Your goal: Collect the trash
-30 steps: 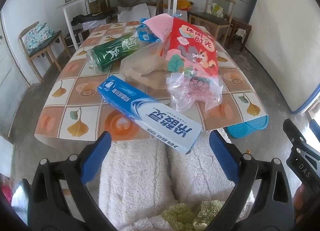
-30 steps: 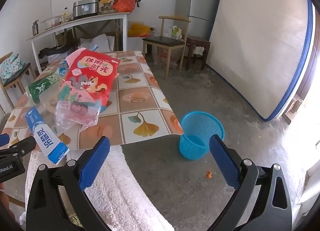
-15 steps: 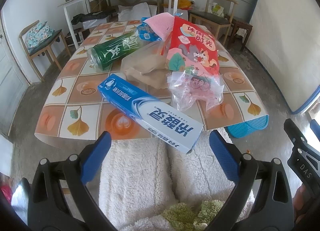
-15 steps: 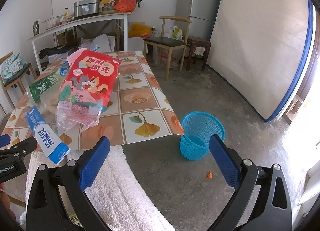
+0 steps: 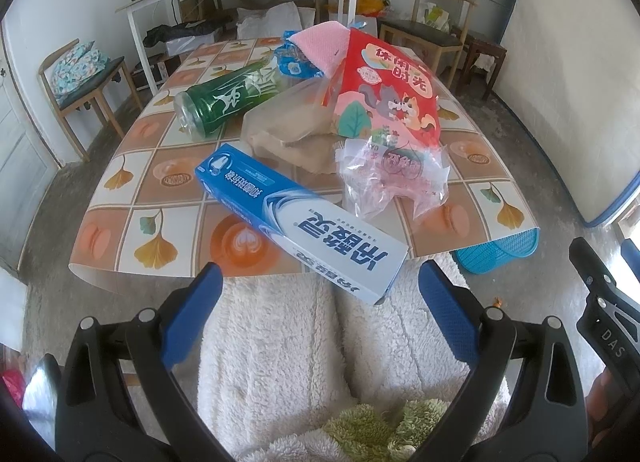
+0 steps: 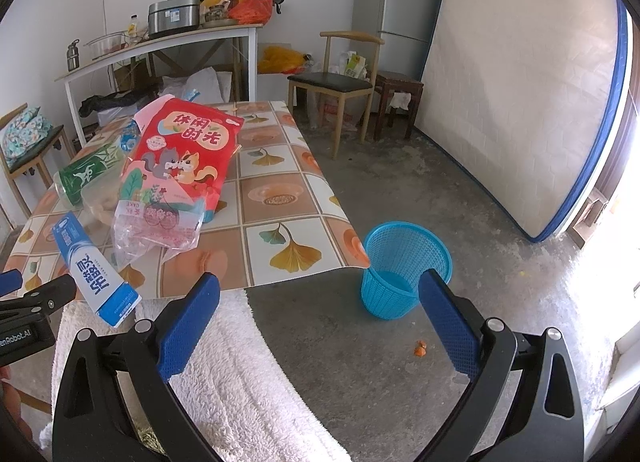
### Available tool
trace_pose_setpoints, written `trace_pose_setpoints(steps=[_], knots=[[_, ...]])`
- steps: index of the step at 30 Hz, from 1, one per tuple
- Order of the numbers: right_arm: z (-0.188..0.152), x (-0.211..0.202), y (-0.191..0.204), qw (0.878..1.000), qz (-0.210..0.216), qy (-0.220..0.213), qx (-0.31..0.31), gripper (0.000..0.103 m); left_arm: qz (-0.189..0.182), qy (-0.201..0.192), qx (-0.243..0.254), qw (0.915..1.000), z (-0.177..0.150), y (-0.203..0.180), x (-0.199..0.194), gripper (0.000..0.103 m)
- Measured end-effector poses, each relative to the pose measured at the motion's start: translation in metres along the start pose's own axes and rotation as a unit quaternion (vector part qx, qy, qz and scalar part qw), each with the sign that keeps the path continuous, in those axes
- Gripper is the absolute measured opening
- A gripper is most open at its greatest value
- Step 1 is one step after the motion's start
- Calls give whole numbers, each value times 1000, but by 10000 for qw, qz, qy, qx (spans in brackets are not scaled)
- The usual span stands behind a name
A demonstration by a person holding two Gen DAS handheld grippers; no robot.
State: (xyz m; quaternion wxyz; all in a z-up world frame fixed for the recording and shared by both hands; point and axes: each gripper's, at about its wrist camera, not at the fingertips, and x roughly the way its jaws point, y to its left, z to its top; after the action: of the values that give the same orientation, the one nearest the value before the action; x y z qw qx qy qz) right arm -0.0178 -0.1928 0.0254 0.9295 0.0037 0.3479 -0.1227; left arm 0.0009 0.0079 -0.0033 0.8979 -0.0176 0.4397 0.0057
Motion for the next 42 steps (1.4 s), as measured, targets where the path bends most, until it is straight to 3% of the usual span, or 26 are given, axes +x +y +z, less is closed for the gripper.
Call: trace_pose_setpoints(steps=[42], knots=[[-2,4,9,9999,120,-21,-58,97,16,52,-28,10000,-13,6,9,94]])
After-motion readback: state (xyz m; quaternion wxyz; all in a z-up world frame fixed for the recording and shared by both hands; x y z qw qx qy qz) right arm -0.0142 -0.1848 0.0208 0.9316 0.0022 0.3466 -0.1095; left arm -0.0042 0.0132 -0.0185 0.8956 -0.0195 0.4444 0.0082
